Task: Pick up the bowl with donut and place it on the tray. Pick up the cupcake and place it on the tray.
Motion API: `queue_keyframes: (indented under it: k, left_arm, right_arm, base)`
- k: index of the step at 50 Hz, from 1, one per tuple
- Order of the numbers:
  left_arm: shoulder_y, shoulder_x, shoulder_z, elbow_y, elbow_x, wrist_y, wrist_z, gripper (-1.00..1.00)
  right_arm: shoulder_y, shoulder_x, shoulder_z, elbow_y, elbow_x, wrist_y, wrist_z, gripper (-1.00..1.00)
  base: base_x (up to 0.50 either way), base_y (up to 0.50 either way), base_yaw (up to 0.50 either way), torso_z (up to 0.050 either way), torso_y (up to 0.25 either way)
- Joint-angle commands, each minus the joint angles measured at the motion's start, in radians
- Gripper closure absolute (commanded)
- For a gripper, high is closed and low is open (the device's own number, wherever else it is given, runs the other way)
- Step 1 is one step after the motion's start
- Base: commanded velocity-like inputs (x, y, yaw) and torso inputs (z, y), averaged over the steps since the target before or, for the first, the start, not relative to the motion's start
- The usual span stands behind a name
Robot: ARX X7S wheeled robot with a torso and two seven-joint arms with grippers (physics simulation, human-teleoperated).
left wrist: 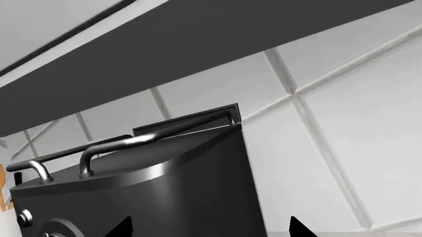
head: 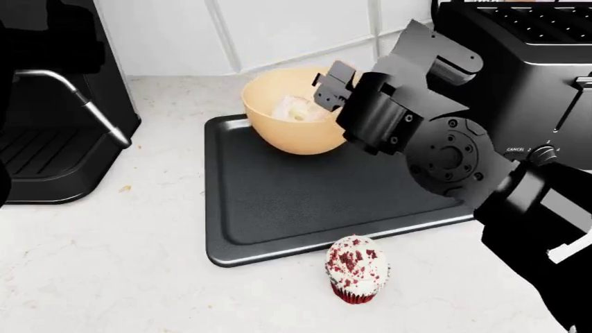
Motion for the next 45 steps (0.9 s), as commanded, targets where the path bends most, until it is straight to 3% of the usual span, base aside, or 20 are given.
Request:
queue_keyframes:
  k: [1,23,35,45]
  left_arm:
    - [-0.003,-0.004,0.003,0.000,-0.004,0.005,-0.002,-1.00]
    - [-0.018,0.001,0.015,0.001,-0.020,0.002,-0.017,-1.00]
    - [-0.022,-0.004,0.015,0.001,-0.030,0.005,-0.018,-1.00]
    - [-0.024,-0.003,0.018,-0.004,-0.032,0.011,-0.021,-1.00]
  right_arm:
    - [0.051,0.049,0.002,-0.080,-0.006,0.022,0.072,-1.00]
    - [0.193,0.095,0.011,-0.212,0.011,0.113,0.098,-1.00]
    - [0.355,0.148,-0.029,-0.347,0.073,0.332,0.093,-1.00]
    - [0.398,0.263,-0.040,-0.548,0.140,0.425,0.129,-1.00]
  base:
    - [0.00,0.00,0.00,0.000,0.000]
    - [0.00,0.00,0.00,0.000,0.000]
    - [0.00,0.00,0.00,0.000,0.000]
    - [0.00,0.00,0.00,0.000,0.000]
